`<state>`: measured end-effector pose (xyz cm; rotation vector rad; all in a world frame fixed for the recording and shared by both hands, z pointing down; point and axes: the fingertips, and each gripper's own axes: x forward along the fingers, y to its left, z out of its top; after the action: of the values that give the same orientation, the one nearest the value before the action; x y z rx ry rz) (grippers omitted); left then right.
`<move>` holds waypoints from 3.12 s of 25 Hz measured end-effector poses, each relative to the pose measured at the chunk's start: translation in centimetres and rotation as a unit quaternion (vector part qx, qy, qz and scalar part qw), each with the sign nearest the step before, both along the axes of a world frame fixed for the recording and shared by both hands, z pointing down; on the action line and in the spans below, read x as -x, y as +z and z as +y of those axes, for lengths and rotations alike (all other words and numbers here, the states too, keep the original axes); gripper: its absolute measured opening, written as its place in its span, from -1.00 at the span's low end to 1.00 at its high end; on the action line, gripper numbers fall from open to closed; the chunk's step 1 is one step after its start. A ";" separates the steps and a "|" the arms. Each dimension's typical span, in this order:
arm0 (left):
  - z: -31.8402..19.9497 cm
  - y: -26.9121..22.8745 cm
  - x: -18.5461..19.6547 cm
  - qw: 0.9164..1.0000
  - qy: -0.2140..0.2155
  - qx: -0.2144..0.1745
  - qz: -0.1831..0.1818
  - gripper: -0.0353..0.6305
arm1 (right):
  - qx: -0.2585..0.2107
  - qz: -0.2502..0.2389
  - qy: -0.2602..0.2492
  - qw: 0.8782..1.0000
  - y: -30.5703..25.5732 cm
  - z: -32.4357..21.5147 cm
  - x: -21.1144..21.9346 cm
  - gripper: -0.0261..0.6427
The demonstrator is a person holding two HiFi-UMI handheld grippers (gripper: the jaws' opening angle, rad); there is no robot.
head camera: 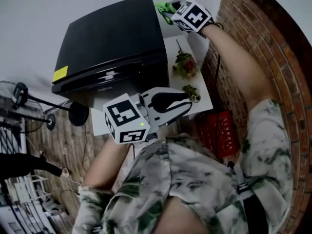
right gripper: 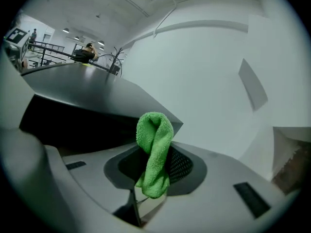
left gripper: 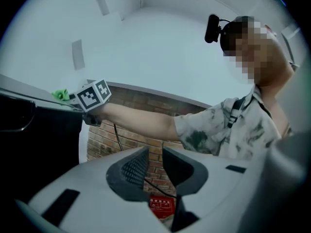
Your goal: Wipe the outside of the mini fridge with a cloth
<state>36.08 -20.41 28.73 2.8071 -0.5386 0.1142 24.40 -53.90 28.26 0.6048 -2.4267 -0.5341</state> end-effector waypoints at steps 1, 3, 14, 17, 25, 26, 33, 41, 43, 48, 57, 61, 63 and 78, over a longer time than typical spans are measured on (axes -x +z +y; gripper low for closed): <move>-0.2 0.1 0.0 1.000 -0.006 0.002 0.000 -0.61 | 0.002 0.001 -0.003 1.000 0.8 -0.1 0.3 -0.56; -0.4 0.2 0.0 1.000 -0.017 0.005 -0.001 -0.61 | 0.005 0.006 -0.013 1.000 2.3 -0.1 0.9 -0.56; -0.8 1.5 0.7 0.998 -0.053 0.030 -0.008 -0.61 | 0.033 0.032 -0.036 0.998 11.0 0.7 1.7 -0.56; -0.6 1.7 1.2 0.997 -0.062 0.035 -0.014 -0.61 | 0.037 0.030 -0.035 0.998 12.9 0.8 1.7 -0.56; -0.1 2.2 2.0 0.995 -0.085 0.048 -0.011 -0.61 | 0.054 0.062 -0.034 0.996 19.3 1.4 1.5 -0.56; 0.0 2.3 2.0 0.995 -0.087 0.050 -0.012 -0.61 | 0.057 0.067 -0.034 0.996 20.1 1.5 1.4 -0.56; 0.5 3.1 1.8 0.993 -0.100 0.057 -0.016 -0.61 | 0.085 0.101 -0.037 0.991 25.6 3.4 0.6 -0.56; 0.8 3.1 1.9 0.993 -0.105 0.062 -0.005 -0.61 | 0.111 0.114 -0.035 0.987 29.2 5.0 -1.1 -0.56; 0.9 3.0 2.0 0.993 -0.105 0.062 -0.003 -0.61 | 0.109 0.102 -0.029 0.988 28.2 4.8 -1.7 -0.56; 0.8 2.9 1.7 0.994 -0.095 0.060 0.006 -0.61 | 0.095 0.055 -0.023 0.994 22.2 4.4 -3.5 -0.56; 1.1 3.2 1.0 0.995 -0.082 0.060 0.014 -0.61 | -0.014 -0.004 -0.048 0.999 7.6 6.6 -3.4 -0.56; 1.2 3.0 0.7 0.995 -0.078 0.057 0.013 -0.61 | -0.050 -0.004 -0.058 0.997 4.9 7.7 -2.5 -0.56; 1.3 3.1 0.8 0.995 -0.080 0.057 0.014 -0.61 | -0.057 -0.002 -0.063 0.996 4.8 8.3 -2.1 -0.56; 0.7 4.3 1.5 0.993 -0.096 0.069 0.013 -0.61 | -0.020 0.044 -0.097 0.994 14.0 10.9 -1.5 -0.56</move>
<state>34.60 -19.72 33.04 2.6043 -0.7604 0.0724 25.87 -43.02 42.22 0.3555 -2.4101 -0.6767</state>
